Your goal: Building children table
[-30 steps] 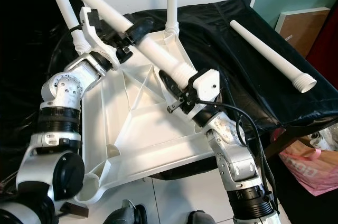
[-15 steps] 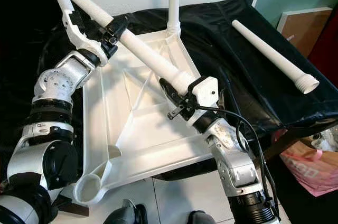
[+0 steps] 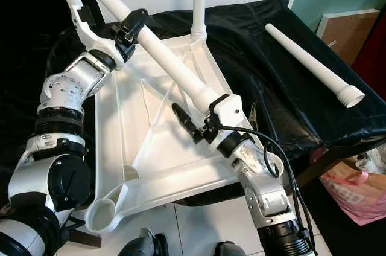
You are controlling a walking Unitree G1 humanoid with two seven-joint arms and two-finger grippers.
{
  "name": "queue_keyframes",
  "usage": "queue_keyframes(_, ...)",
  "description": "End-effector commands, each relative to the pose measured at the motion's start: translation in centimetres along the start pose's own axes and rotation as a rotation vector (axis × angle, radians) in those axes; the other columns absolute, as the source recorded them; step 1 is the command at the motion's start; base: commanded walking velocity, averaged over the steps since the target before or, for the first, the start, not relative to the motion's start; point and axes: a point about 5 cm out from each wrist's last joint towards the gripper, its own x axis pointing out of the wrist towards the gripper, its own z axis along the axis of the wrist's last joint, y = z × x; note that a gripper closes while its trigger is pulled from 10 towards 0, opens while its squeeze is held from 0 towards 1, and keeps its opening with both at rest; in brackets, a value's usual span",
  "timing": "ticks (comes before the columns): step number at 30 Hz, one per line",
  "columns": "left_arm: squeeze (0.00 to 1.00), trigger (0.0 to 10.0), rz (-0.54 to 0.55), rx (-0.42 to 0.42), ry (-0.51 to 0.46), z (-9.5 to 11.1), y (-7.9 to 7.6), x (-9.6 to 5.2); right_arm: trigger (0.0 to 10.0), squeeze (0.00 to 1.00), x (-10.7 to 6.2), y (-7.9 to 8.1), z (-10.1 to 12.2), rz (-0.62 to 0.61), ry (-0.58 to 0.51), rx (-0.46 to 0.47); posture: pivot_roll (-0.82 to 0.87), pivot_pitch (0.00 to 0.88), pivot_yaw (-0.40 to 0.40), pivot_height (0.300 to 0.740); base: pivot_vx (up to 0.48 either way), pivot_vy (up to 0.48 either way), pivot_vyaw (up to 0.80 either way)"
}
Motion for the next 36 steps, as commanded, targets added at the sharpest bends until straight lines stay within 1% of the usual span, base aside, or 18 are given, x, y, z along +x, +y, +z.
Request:
queue_keyframes(1,0.0,10.0,0.03,0.015,-0.006,0.3,0.4,-0.2,10.0,1.0,-0.2,-0.2,0.5,-0.007,-0.034,-0.019,-0.03,0.067,0.028,0.74,0.0,0.0,0.0)
queue_keyframes(2,0.0,10.0,0.04,0.01,-0.016,0.5,0.6,-0.2,10.0,1.0,-0.4,-0.2,0.3,-0.011,-0.029,-0.019,-0.03,0.067,0.028,0.74,0.0,0.0,0.0)
queue_keyframes(3,0.0,10.0,0.059,-0.016,-0.031,0.6,0.9,-0.3,10.0,0.0,-0.6,-0.2,0.1,-0.015,-0.022,-0.017,-0.03,0.064,0.024,0.74,0.0,0.0,0.0)
queue_keyframes(4,0.0,10.0,0.059,-0.016,-0.031,0.6,0.9,-0.3,10.0,0.0,-0.6,-0.2,0.1,-0.015,-0.022,-0.017,-0.03,0.064,0.024,0.74,0.0,0.0,0.0)
queue_keyframes(7,0.0,10.0,0.098,-0.086,-0.069,1.1,1.6,-0.6,10.0,0.0,-1.2,-0.1,-0.5,-0.026,-0.013,-0.007,-0.04,0.063,0.025,0.74,0.0,0.0,0.0)
queue_keyframes(11,0.0,10.0,0.117,-0.096,-0.081,1.3,2.0,-0.7,10.0,0.0,-1.7,-0.2,-0.9,-0.047,-0.01,0.007,-0.04,0.061,0.021,0.74,0.0,0.0,0.0)
queue_keyframes(13,0.0,10.0,0.146,-0.139,-0.11,1.7,2.6,-1.0,10.0,0.0,-2.2,-0.4,-0.9,-0.071,-0.025,0.014,-0.04,0.061,0.021,0.74,0.0,0.0,0.0)
queue_keyframes(15,0.0,10.0,0.171,-0.173,-0.129,2.0,3.1,-1.2,10.0,0.0,-2.5,-0.5,-0.9,-0.084,-0.03,-0.018,-0.04,0.059,0.02,0.74,0.0,0.0,0.0)
queue_keyframes(17,0.0,10.0,0.171,-0.165,-0.131,2.1,3.1,-1.3,10.0,0.0,-2.7,-0.6,-1.1,-0.09,-0.017,-0.023,-0.04,0.056,0.019,0.74,0.0,0.0,0.0)
queue_keyframes(18,0.0,10.0,0.167,-0.131,-0.131,2.1,3.1,-1.4,10.0,0.0,-2.9,-0.8,-1.5,-0.107,0.007,-0.017,-0.04,0.055,0.018,0.74,0.0,0.0,0.0)
queue_keyframes(25,0.0,10.0,0.14,-0.06,-0.119,2.1,2.5,-1.2,10.0,0.0,-3.1,-1.4,-1.5,-0.136,0.033,-0.032,-0.04,0.054,0.017,0.74,0.0,0.0,0.0)
queue_keyframes(27,0.0,10.0,0.102,0.02,-0.114,1.8,1.4,-0.8,10.0,0.0,-2.8,-1.8,-1.3,-0.138,0.036,-0.036,-0.04,0.055,0.015,0.74,0.0,0.0,0.0)
queue_keyframes(28,0.0,10.0,0.102,0.02,-0.114,1.8,1.4,-0.8,10.0,0.0,-2.8,-1.8,-1.3,-0.138,0.036,-0.036,-0.04,0.055,0.015,0.74,0.0,0.0,0.0)
queue_keyframes(30,0.0,10.0,0.057,0.117,-0.106,1.4,0.1,-0.5,10.0,0.0,-2.2,-2.1,-1.0,-0.133,0.045,-0.044,-0.04,0.055,0.013,0.74,0.0,0.0,0.0)
queue_keyframes(32,0.0,10.0,0.02,0.162,-0.106,1.0,-0.8,-0.2,10.0,0.0,-1.9,-2.2,-0.9,-0.123,0.054,-0.045,-0.04,0.056,0.011,0.74,0.0,0.0,0.0)
queue_keyframes(34,0.0,10.0,-0.008,0.242,-0.103,0.5,-2.0,0.0,10.0,0.0,-1.5,-2.3,-0.7,-0.109,0.054,-0.045,-0.04,0.057,0.007,0.74,0.0,0.0,0.0)
queue_keyframes(35,0.0,10.0,-0.008,0.242,-0.103,0.5,-2.0,0.0,10.0,0.0,-1.5,-2.3,-0.7,-0.109,0.054,-0.045,-0.04,0.057,0.007,0.74,0.0,0.0,0.0)
queue_keyframes(36,0.0,10.0,-0.028,0.272,-0.099,0.2,-2.5,0.0,10.0,0.0,-1.3,-2.3,-0.6,-0.104,0.051,-0.053,-0.04,0.059,0.006,0.74,0.0,0.0,0.0)
